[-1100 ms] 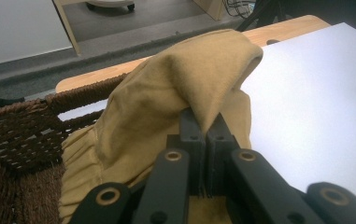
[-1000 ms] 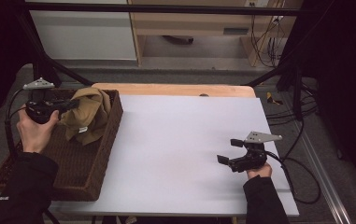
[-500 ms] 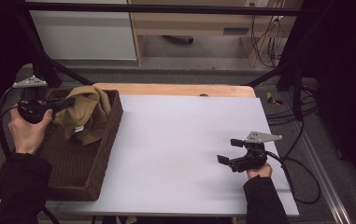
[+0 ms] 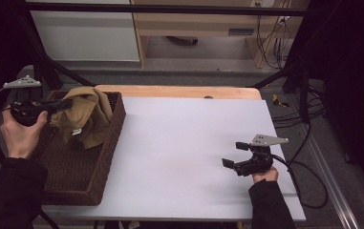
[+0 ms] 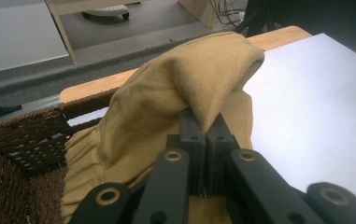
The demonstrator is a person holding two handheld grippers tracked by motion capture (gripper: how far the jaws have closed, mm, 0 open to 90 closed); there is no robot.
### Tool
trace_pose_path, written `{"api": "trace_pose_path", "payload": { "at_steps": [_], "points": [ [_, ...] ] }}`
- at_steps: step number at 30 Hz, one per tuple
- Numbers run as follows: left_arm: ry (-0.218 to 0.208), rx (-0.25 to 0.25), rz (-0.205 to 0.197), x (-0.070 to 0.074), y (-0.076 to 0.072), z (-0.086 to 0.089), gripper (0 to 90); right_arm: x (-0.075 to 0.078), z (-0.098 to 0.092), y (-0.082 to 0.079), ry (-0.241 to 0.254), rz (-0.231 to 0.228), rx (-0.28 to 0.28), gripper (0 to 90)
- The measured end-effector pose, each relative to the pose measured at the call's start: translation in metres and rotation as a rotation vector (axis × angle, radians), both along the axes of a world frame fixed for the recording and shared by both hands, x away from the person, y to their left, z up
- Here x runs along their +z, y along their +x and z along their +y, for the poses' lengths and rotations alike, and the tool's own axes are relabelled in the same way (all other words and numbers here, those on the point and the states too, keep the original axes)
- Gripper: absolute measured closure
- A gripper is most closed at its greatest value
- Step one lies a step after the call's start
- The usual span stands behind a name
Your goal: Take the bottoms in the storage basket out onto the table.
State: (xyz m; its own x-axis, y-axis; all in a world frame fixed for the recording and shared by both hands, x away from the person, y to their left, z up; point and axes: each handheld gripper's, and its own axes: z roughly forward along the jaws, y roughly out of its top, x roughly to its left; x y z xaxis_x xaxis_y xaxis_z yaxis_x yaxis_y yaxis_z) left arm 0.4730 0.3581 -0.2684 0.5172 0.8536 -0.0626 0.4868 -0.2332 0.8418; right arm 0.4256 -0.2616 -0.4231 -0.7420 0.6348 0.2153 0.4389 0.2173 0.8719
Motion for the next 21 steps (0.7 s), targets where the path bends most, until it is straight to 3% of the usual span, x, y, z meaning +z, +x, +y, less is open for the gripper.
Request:
{"api": "trace_pose_path", "payload": {
  "at_steps": [21],
  "points": [
    [-0.029, -0.010, -0.033, 0.018, -0.013, 0.011, 88.0, 0.000, 0.000, 0.000, -0.002, 0.000, 0.000, 3.9]
  ]
}}
